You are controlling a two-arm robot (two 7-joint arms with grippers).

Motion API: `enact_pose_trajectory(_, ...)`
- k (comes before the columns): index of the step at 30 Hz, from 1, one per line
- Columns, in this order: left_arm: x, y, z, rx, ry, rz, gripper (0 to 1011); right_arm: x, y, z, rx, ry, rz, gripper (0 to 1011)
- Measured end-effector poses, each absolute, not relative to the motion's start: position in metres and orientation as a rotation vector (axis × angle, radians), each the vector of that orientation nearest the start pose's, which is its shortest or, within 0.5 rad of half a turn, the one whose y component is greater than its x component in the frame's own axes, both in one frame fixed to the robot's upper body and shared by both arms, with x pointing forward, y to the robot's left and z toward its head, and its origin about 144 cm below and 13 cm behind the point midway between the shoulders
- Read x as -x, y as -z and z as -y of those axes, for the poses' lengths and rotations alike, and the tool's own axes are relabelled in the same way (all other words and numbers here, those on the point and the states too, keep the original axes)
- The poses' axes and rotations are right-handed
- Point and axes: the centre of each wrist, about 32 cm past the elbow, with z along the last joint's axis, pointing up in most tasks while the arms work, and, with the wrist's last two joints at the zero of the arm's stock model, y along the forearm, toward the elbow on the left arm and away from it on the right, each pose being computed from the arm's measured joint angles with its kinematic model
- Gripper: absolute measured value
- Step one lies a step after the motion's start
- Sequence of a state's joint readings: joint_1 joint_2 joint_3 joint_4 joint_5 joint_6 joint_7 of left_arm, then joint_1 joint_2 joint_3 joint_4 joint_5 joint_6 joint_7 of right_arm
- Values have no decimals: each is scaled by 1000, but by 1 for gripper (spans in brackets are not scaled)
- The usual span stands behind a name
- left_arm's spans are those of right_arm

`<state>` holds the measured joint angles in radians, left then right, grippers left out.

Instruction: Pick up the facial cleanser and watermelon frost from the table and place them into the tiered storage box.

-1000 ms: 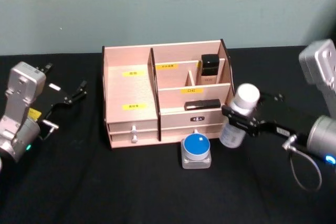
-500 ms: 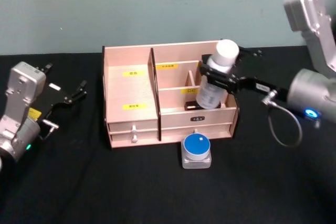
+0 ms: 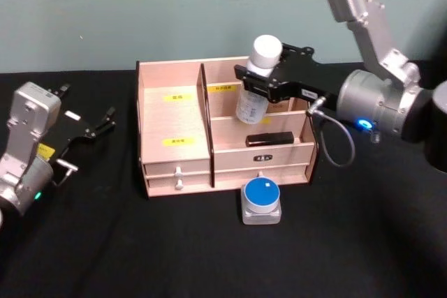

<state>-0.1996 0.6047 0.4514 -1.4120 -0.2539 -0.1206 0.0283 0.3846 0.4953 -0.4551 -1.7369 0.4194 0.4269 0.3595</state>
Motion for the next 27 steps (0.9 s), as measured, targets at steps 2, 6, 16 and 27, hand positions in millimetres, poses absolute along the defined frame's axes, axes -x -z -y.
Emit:
enact_pose_trajectory(2,-489,-1140,-310,-304,-1248,285,1001,-516,-1281,215,248,782,51,591)
enact_pose_trajectory(6,-489,-1140,-310,-304,-1248,285,1001,-525,-1278,209,256,786,55,591)
enact_pose_trajectory(16,-489,-1140,-310,-304,-1248,285,1001,-543,-1274,203,267,812,56,591)
enact_pose_trajectory(27,-489,-1140,-310,-304,-1248,285,1001,-552,-1267,201,273,807,44,591)
